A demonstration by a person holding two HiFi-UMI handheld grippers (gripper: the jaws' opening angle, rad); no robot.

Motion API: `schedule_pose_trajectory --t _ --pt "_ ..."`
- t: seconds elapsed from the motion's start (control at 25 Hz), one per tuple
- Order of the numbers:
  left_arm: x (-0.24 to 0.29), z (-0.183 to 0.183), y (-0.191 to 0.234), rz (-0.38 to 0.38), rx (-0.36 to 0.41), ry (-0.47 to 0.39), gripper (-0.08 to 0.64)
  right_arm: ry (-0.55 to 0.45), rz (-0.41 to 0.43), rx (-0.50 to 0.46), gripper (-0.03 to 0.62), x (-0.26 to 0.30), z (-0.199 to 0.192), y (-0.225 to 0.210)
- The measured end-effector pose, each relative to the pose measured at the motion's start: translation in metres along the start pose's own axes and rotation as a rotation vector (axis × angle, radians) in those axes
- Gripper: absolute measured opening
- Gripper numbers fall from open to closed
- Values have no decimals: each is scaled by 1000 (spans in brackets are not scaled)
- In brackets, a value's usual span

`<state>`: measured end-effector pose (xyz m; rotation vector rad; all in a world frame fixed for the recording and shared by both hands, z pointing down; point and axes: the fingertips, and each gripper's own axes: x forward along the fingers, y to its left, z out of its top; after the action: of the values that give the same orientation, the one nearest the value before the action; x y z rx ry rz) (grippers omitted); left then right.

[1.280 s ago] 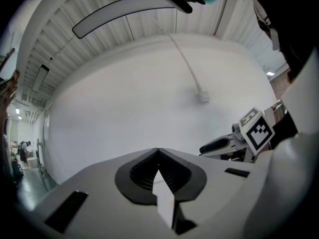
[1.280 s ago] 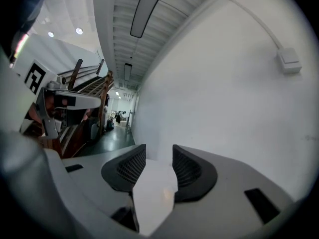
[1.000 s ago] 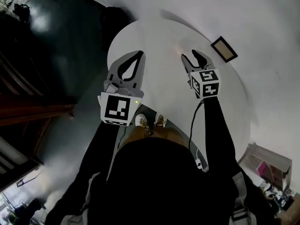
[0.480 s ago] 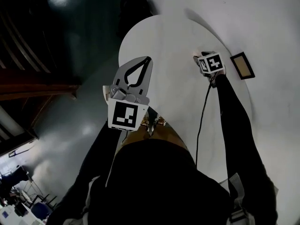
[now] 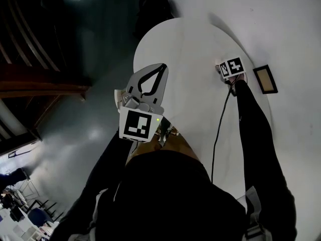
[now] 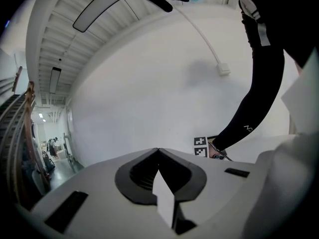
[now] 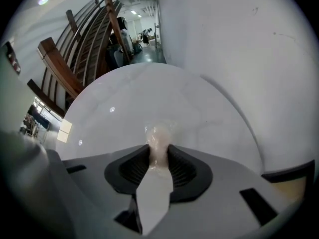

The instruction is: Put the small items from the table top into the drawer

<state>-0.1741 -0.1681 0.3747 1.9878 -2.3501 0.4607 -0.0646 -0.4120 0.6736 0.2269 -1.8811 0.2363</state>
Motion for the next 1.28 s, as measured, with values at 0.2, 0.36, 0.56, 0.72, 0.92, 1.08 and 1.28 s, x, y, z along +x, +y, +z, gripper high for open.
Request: schedule_pose_trajectory --t 0.2,0.36,0.56,0.72,0.92,1.08,1.28 --pt "-1 15 9 -15 4 -44 15 -197 -85 -36 127 -47 18 6" --pt "1 30 11 -39 18 -79 15 -444 -141 -18 129 -108 33 29" --pt "6 51 3 -72 27 -137 15 -717 -200 75 133 -194 39 66" --pt "10 61 -11 -113 26 -171 15 -865 -255 120 137 -252 30 89" --pt "7 72 -28 -161 29 -198 15 -991 -306 174 137 -306 11 118" --pt "5 84 -37 -194 42 -224 15 -1101 -340 173 140 -339 4 143" --pt "4 89 -38 -191 37 -248 15 -1214 -367 129 140 -359 4 155"
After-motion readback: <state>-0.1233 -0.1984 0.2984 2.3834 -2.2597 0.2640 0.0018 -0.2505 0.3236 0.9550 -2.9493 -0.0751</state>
